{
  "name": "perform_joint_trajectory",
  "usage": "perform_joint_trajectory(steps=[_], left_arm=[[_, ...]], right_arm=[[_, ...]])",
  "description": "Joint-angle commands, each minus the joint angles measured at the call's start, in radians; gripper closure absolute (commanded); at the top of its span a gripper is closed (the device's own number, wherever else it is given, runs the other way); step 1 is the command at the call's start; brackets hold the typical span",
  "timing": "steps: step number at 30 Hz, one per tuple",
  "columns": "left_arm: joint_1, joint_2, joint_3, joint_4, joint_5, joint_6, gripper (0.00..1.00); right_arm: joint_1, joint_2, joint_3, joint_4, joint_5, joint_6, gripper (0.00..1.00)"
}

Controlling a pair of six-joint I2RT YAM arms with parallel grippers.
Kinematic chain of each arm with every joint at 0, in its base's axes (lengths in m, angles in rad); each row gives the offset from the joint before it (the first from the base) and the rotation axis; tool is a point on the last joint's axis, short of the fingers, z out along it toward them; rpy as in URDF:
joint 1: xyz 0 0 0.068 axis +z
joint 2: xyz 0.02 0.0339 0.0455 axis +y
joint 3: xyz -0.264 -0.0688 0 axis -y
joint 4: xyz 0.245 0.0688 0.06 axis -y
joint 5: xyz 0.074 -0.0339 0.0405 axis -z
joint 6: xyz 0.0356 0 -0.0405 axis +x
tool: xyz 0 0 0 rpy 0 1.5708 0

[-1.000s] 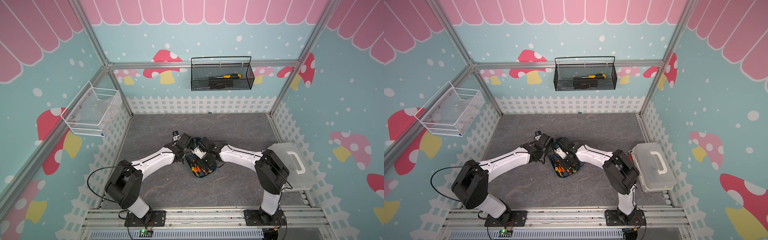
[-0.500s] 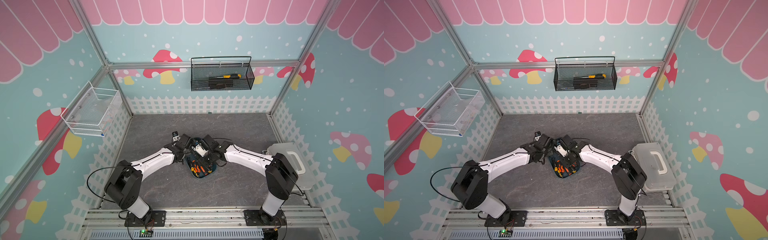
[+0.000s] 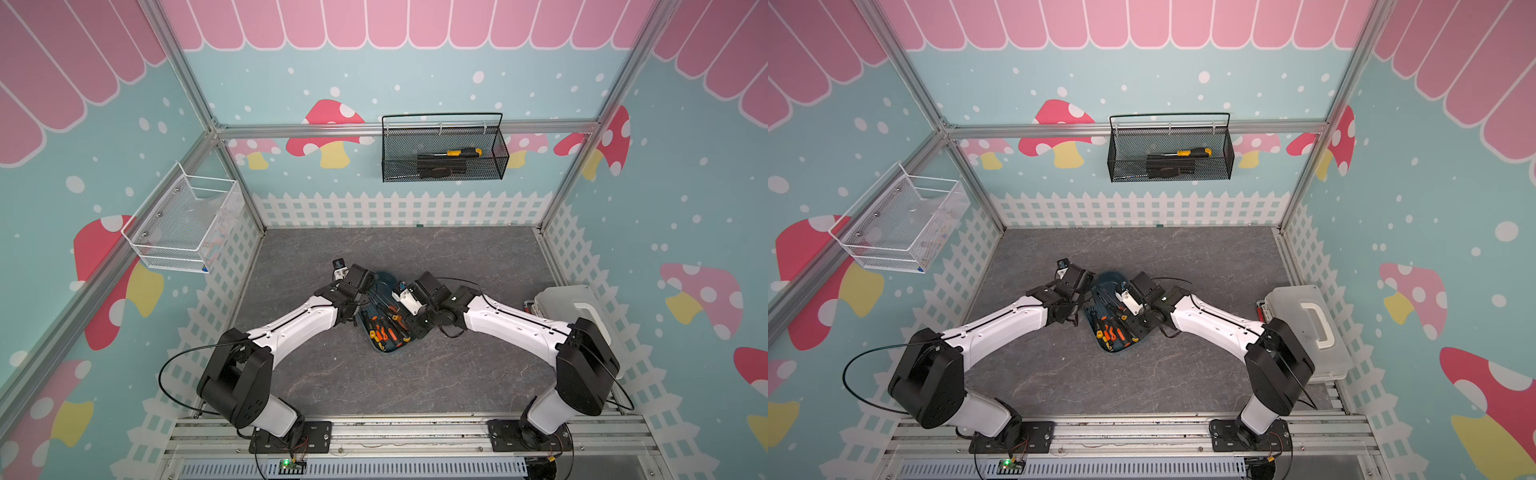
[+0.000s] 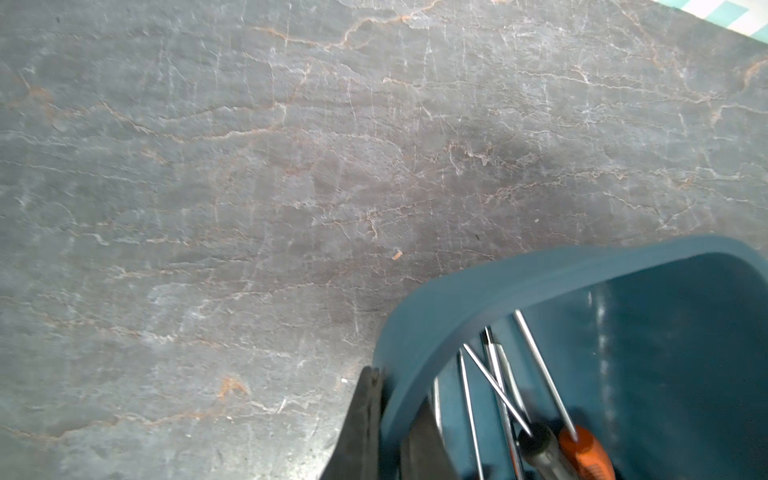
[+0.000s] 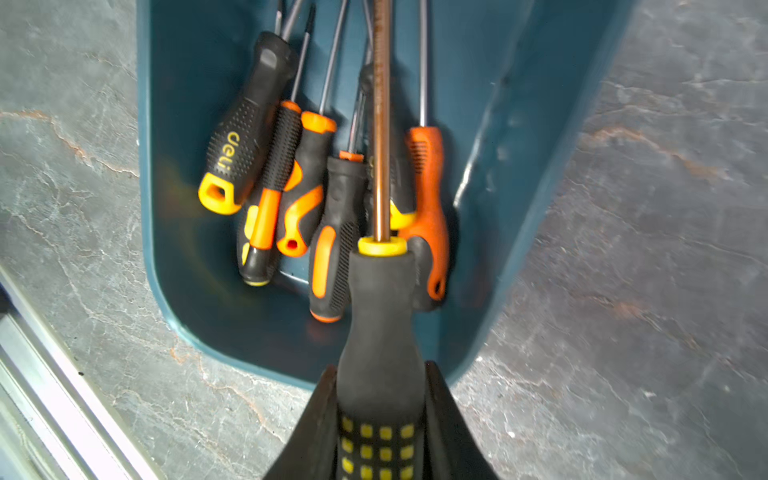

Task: Take out the screwdriver from the storage box
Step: Pick up the screwdriver from the storage box.

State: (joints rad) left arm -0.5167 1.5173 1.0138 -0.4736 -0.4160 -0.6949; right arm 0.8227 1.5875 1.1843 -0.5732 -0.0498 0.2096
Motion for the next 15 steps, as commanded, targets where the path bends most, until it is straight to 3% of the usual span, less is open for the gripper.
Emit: perform_joint_trajectory(steps=[1,9,15], left_arm=[[0.019,-0.052,0.000,0.063,-0.008,0.095,1.00],[0.098,-0.087,-0.069,0.247,0.081,0.298,1.00],[0.130,-0.033,-0.054,0.336,0.171,0.405,1.00]], right_arm=[[-0.012,-0.069,-0.049,0.029,0.039,0.054,1.00],[-0.023,-0.210,-0.253,0.224,0.050,0.279,1.00],[-0.023,-0.207,-0.383,0.417,0.026,0.491,1.00]])
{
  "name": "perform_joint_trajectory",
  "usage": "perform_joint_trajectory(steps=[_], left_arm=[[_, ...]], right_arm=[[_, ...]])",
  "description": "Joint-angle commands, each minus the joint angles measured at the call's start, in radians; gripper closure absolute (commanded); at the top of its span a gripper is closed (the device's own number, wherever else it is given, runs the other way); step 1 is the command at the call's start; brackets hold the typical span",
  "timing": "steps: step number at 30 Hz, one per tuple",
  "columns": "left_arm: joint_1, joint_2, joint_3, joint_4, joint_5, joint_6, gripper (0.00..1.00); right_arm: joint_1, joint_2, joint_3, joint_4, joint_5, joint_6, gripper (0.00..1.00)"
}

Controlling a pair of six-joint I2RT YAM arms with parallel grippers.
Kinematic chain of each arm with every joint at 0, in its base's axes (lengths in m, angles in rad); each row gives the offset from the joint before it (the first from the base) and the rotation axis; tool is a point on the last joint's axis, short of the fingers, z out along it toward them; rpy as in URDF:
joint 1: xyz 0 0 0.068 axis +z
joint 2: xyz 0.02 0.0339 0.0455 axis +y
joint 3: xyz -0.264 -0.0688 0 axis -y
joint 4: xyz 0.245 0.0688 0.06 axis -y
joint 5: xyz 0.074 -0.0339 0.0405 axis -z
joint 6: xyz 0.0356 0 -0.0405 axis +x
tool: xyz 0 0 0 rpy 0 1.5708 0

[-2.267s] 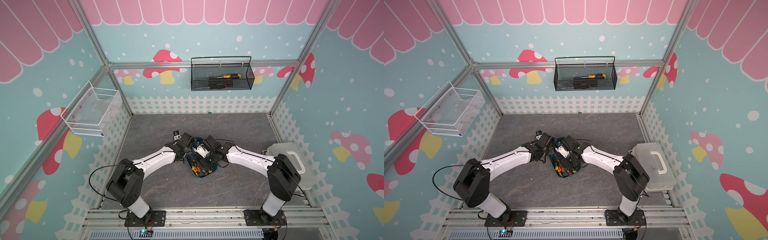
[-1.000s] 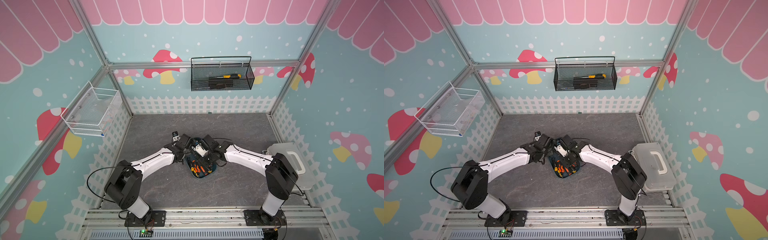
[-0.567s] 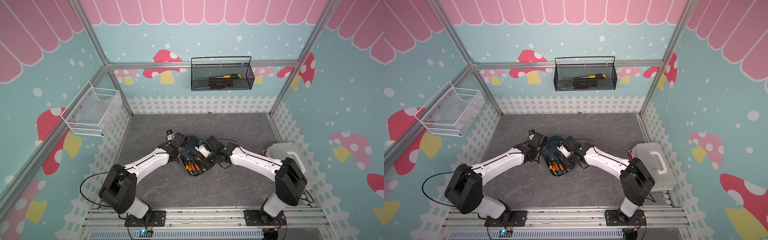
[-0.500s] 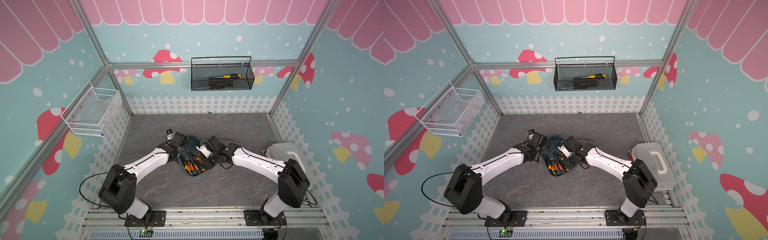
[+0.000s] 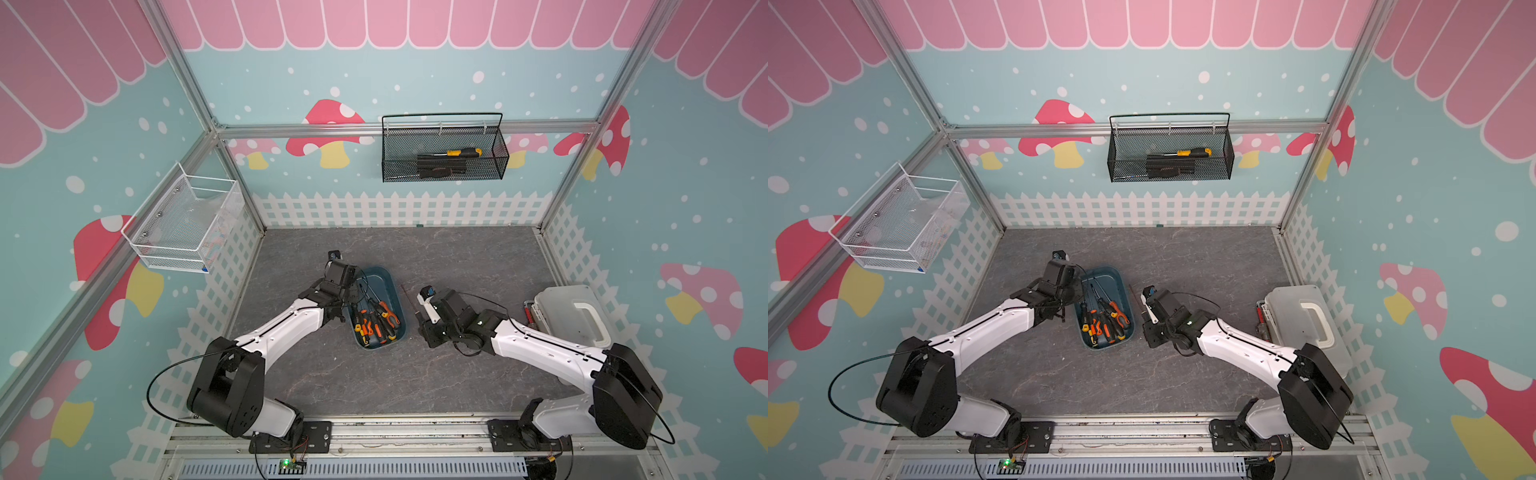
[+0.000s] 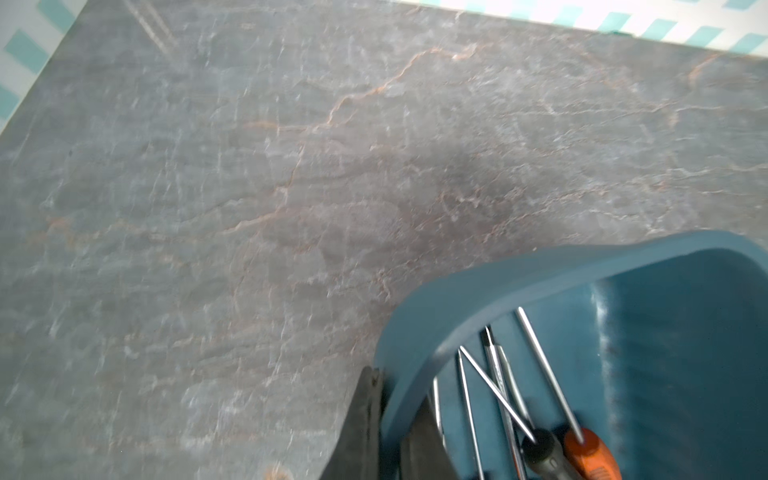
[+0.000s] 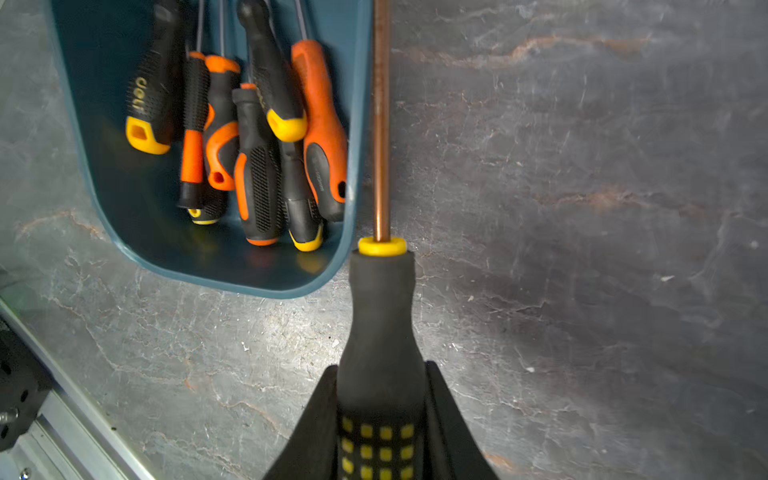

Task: Take out the screwdriver from the storage box
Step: Pick up the screwdriver from the storage box, then place the screwdriver at the center of the board.

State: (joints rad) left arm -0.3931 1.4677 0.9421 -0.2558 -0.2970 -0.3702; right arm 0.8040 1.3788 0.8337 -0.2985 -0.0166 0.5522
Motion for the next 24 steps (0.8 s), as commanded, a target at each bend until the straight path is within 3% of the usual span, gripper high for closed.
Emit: perform_joint_trajectory(steps=[1,11,24], left_arm=[[0.007,0.024,0.021,0.128,0.060,0.083,1.00],[0.002,0.036,0.009,0.154,0.075,0.072,1.00],[-0.012,0.019,-0.010,0.207,0.113,0.111,1.00]], right_arm=[[-0.003,0.006,-0.043,0.159,-0.003,0.172,1.00],[0.001,0.020,-0.174,0.290,0.040,0.368,1.00],[0.012,0.112,-0.152,0.268,0.110,0.394,1.00]])
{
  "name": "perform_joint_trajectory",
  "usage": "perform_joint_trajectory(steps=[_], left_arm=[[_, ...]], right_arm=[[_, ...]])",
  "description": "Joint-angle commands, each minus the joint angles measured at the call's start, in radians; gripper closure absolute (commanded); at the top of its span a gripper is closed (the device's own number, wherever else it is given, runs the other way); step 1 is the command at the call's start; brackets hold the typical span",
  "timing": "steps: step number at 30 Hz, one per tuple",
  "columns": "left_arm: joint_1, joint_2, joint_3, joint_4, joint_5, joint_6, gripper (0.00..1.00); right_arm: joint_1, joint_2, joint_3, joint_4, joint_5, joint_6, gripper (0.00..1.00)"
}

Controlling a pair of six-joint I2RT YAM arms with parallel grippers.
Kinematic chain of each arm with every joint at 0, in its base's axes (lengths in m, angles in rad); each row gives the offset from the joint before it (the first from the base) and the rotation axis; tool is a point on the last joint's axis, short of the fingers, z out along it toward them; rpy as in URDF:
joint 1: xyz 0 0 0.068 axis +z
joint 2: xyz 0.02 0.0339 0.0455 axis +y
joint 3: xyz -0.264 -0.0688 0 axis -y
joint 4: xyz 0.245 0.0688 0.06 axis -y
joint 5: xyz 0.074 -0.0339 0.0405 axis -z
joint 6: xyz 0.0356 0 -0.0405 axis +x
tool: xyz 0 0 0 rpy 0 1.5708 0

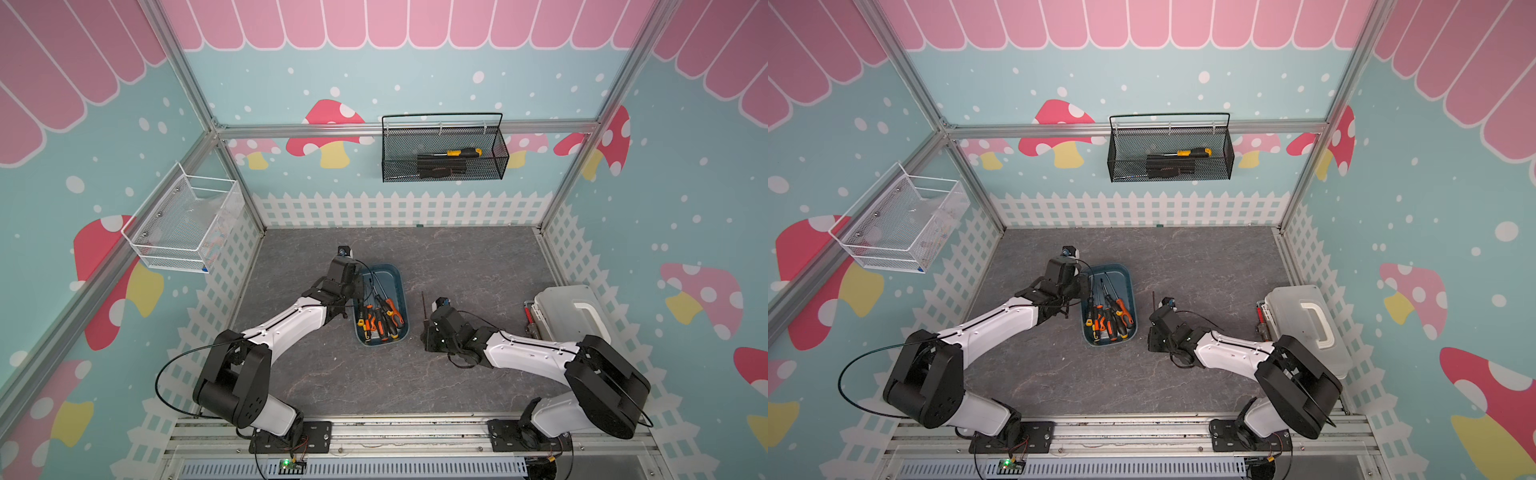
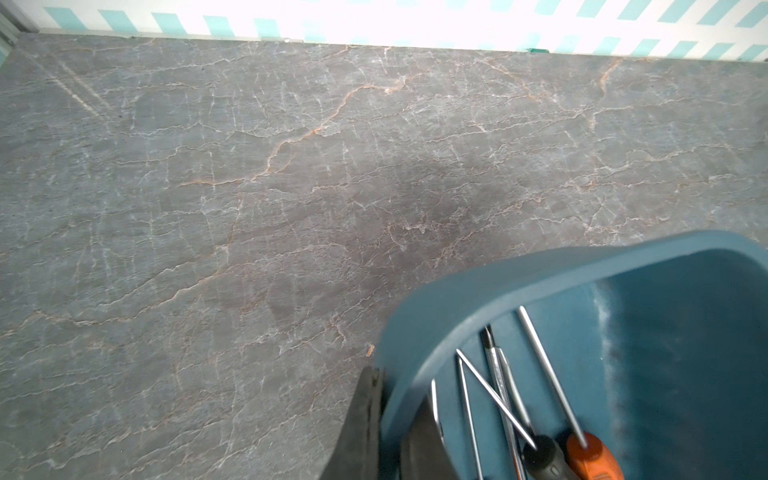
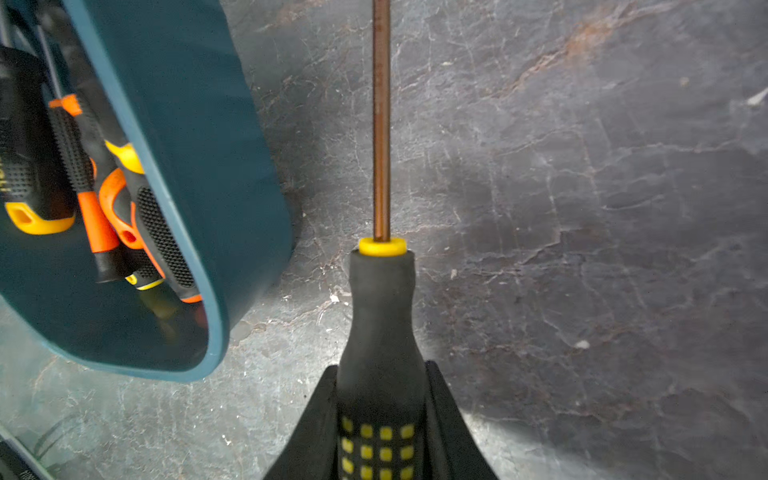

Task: Take out the screwdriver from the storage box
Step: Place the screwdriver at the center of the board.

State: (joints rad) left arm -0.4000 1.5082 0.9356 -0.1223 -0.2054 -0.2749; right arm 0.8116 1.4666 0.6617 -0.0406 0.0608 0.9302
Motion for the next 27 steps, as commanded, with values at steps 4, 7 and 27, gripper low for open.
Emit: perform_joint_trajectory(steps=[4,7,27], left_arm=[[-0.039,-0.017,-0.012,0.086,0.023,0.010,1.00],[-0.049,-0.014,-0.021,0.100,0.023,0.008,1.00],[-0.062,-0.054,-0.053,0.117,-0.009,0.005,1.00]], right_arm=[[0.004,0.052,0.031,0.000,0.046,0.017,1.00],[0.005,0.067,0.047,-0.016,0.054,0.013,1.00],[0.005,0.112,0.076,-0.064,0.066,0.036,0.79]])
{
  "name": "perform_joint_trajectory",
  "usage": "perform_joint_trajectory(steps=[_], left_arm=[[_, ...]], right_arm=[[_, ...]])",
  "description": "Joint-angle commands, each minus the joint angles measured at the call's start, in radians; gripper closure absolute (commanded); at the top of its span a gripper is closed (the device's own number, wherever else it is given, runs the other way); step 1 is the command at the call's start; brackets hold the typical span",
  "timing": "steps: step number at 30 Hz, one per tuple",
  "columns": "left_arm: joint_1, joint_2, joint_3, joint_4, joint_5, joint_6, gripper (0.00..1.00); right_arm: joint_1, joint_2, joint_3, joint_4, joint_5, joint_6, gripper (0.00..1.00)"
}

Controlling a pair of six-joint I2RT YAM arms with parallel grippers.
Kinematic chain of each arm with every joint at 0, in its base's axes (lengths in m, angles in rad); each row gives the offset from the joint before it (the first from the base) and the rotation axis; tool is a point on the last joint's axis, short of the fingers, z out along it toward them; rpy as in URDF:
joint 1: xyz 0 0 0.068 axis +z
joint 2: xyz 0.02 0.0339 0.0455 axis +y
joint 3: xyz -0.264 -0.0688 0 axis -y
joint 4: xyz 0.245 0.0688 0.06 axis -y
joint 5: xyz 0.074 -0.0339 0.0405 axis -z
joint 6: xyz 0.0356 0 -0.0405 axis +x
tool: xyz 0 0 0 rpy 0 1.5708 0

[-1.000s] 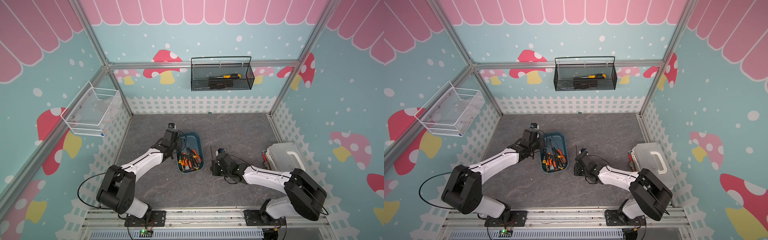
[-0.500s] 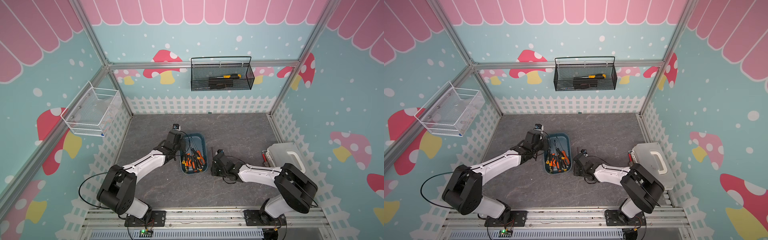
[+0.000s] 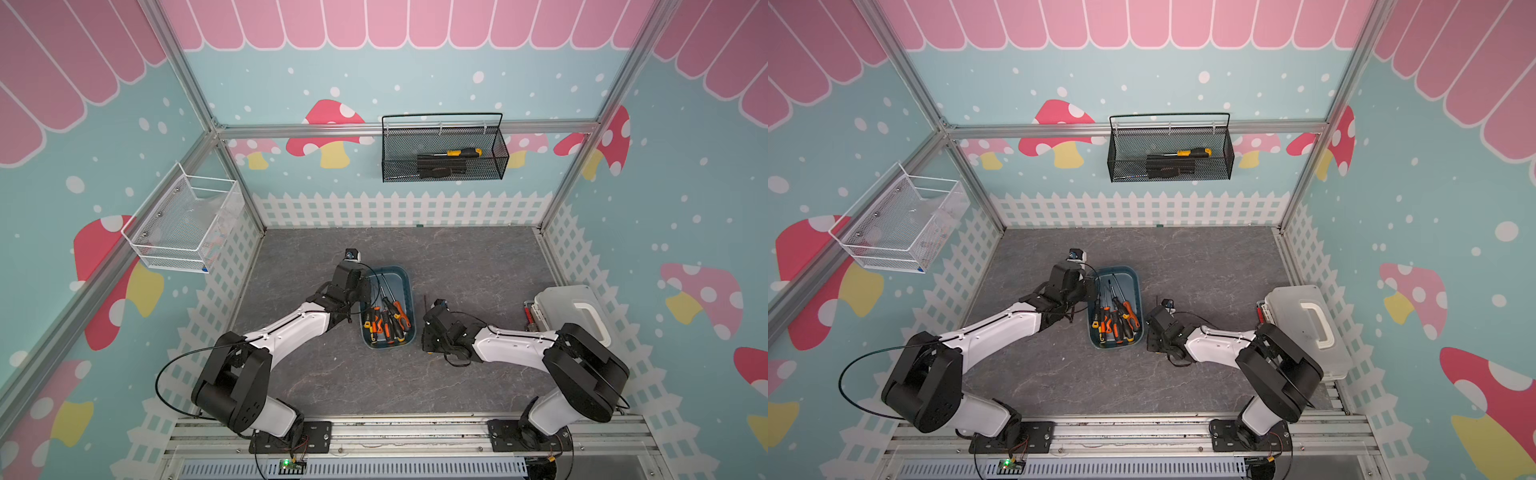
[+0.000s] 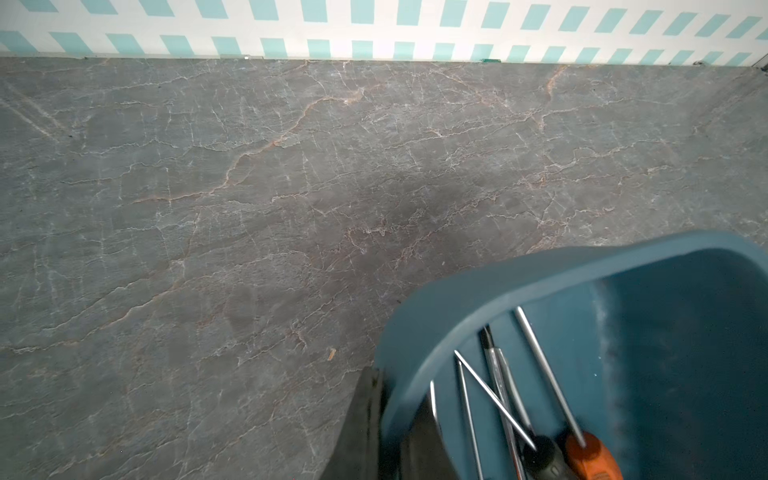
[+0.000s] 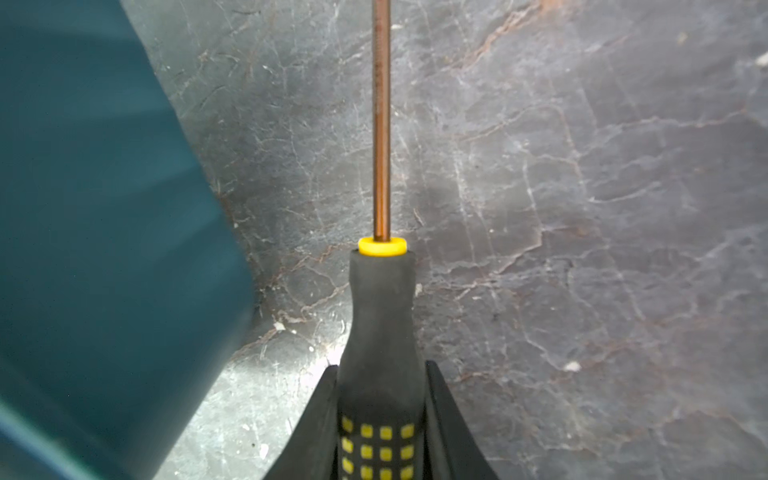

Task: Take out the screwdriver from the storage box
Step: Place the screwdriver at the center of the board.

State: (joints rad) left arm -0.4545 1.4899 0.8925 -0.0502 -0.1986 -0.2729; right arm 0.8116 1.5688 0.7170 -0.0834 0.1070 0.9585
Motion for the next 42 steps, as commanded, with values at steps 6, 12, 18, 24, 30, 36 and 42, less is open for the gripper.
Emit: perform_joint_trajectory(steps=[6,12,18,24,30,36,42], left_arm=[[-0.007,-0.042,-0.013,0.046,-0.018,0.000,1.00],[-0.007,-0.052,-0.017,0.046,-0.024,-0.002,1.00],[-0.007,-0.056,-0.018,0.046,-0.027,-0.003,1.00],[-0.007,-0.057,-0.018,0.043,-0.024,-0.003,1.00],[-0.007,-0.059,-0.020,0.041,-0.021,-0.003,1.00],[-0.007,-0.057,-0.020,0.039,-0.023,-0.004,1.00],[-0.007,-0.052,-0.021,0.035,-0.018,-0.011,1.00]], right_arm=[[0.004,0.015,0.033,-0.039,0.020,0.009,0.70],[0.005,0.016,0.036,-0.046,0.017,0.009,0.65],[0.005,0.016,0.035,-0.047,0.017,0.011,0.65],[0.004,0.012,0.035,-0.048,0.017,0.009,0.64],[0.005,0.001,0.036,-0.051,0.021,0.004,0.60],[0.005,0.001,0.040,-0.050,0.019,-0.002,0.58],[0.004,-0.023,0.038,-0.049,0.030,-0.018,0.55]])
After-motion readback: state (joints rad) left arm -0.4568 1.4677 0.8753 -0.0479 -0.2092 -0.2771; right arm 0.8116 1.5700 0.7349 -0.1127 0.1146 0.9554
